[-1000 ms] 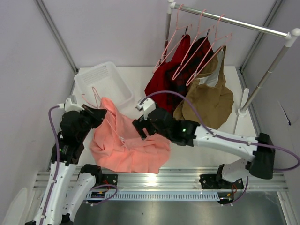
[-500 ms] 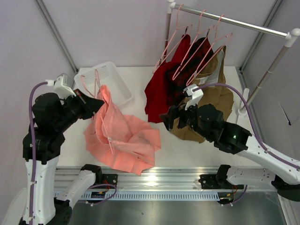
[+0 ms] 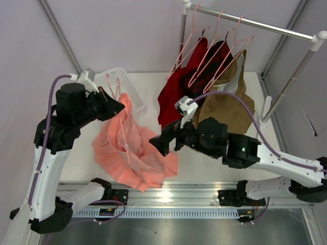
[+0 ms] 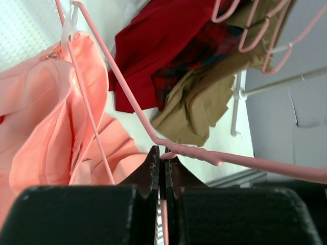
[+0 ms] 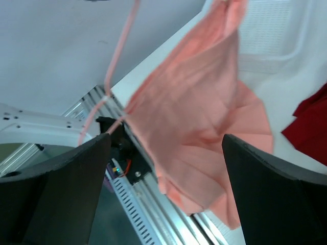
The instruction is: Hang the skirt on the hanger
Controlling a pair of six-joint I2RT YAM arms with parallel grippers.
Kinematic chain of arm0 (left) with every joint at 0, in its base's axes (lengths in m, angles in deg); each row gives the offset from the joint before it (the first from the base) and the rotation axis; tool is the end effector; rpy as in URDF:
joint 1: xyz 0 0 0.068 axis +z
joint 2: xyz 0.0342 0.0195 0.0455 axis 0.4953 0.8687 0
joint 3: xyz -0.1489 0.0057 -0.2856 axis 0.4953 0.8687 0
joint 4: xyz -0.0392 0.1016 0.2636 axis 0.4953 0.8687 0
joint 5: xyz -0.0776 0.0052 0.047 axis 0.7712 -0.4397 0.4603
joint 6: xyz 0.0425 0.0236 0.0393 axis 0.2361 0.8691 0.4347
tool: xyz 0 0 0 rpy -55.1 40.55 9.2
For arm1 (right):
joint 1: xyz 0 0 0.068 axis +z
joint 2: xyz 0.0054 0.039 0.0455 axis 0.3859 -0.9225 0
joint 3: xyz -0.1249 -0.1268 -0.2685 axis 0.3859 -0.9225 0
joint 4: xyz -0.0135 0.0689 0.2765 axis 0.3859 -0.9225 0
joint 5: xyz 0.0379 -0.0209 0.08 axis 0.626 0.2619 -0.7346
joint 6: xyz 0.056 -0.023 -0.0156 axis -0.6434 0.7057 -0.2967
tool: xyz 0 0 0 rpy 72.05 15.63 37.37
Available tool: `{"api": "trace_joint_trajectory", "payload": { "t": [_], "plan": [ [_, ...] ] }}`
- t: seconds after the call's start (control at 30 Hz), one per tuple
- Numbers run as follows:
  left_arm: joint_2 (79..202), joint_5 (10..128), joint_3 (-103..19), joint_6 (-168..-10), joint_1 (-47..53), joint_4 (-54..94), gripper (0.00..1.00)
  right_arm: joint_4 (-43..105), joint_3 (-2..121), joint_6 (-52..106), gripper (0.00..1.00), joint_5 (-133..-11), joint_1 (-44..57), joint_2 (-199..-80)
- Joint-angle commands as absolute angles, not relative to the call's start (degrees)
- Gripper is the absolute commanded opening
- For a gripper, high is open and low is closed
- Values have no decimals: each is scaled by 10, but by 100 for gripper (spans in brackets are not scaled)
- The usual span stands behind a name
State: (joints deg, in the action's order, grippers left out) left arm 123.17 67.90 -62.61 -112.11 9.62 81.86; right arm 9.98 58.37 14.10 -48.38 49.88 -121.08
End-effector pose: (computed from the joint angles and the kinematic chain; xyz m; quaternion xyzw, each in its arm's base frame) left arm 0.1400 -0.0575 0.5322 -0.0770 0.8389 -0.2955 0.4505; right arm 0.0857 0.2300 0.4861 -0.2588 0.7188 0.3872 0.5163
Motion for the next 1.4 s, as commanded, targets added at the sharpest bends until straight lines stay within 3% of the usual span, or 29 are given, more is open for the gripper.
{"api": "trace_joint_trajectory", "payload": {
  "t": [0.0, 0.33, 0.63, 0.97, 1.23, 1.37],
  "plan": [
    [1235, 621, -630, -1179, 81, 745, 0, 111, 666, 125, 97, -410, 545, -1255],
    [1296, 538, -671, -1225, 30, 728, 0, 103, 782, 118, 95, -331, 578, -1371],
    [1281, 465, -654, -1280, 20, 733, 0, 37, 901, 167, 85, -267, 567, -1500],
    [1290, 486, -649, -1308, 20, 724, 0, 68, 889, 195, 55, -274, 539, -1532],
    [1295, 493, -653, -1308, 20, 719, 0, 123, 863, 238, 46, -286, 537, -1544],
    [1302, 495, -661, -1300, 21, 722, 0, 125, 864, 251, 27, -276, 536, -1552]
  ]
}}
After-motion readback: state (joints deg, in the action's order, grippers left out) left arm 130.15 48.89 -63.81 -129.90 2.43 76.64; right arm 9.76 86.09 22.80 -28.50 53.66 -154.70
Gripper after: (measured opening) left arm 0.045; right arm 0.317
